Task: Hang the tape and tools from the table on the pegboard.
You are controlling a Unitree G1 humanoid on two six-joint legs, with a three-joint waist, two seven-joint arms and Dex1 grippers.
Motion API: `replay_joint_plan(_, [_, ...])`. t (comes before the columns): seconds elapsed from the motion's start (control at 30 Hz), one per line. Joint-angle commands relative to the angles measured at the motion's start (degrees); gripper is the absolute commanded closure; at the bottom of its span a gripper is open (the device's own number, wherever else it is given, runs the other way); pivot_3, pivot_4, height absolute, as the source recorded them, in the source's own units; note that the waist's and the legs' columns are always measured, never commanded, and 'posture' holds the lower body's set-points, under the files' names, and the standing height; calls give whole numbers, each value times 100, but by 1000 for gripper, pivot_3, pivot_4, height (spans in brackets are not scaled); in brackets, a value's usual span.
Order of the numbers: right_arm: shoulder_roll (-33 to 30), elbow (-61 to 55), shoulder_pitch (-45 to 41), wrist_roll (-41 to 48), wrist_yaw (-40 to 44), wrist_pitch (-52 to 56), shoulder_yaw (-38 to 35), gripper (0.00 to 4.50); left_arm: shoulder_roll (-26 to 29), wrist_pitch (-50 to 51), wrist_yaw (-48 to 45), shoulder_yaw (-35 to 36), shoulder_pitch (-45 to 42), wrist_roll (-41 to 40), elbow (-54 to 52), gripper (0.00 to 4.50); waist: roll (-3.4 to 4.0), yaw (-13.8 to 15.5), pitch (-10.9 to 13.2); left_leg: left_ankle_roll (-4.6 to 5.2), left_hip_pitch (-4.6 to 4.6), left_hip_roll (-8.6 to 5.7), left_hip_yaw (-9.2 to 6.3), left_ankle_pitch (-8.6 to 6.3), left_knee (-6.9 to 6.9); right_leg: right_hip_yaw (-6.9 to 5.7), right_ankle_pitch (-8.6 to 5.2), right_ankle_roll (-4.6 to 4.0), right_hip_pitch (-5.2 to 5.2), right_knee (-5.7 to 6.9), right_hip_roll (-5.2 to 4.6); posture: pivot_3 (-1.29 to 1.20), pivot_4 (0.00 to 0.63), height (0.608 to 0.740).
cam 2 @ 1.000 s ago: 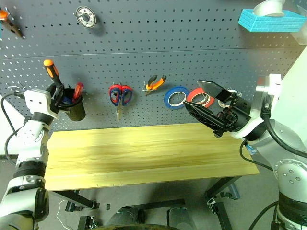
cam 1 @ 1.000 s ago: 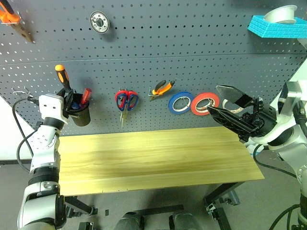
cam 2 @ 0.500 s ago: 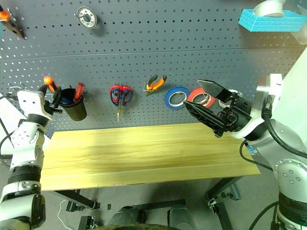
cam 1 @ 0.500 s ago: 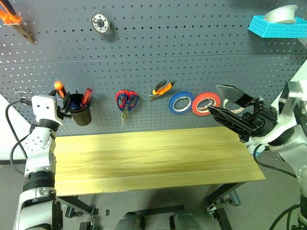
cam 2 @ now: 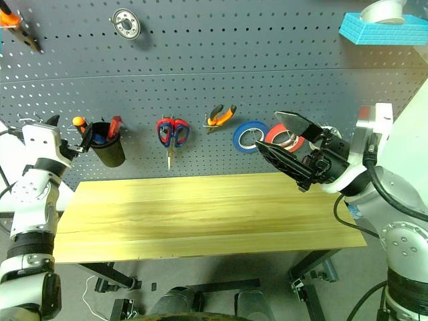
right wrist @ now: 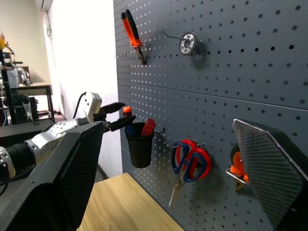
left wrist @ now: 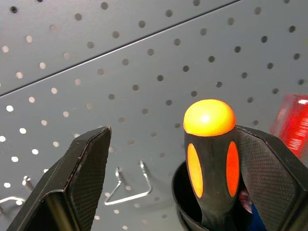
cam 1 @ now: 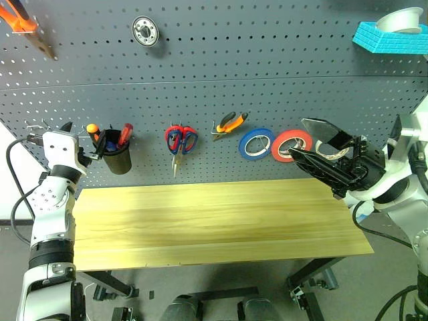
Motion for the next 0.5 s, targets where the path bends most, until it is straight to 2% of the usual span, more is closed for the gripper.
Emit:
replay_joint_plan(0.03, [5, 10, -148, -74, 118, -179, -29, 0, 160, 465, -315, -24, 291, -220, -822, 342, 0, -1, 0, 0, -3, 0, 0, 0, -1, 0, 0, 0, -3, -1, 0, -98, 38, 717])
replay_joint_plan(0.23, [19, 182, -220, -223, 316, -267, 47, 0, 517, 1212, -664, 269, 797, -550, -2089, 342, -4, -3, 2, 0, -19, 0, 0, 0, -6, 0, -1, -1, -7, -5, 0, -75, 26, 717])
replay_joint_plan(0.5, [57, 386, -272, -416, 584, -349, 143, 0, 876, 1758, -767, 627, 873, -859, -2972, 342, -3, 53, 1, 0, -18, 0, 0, 0, -8, -2, -2, -4, -9, -7, 0, -46, 5, 717])
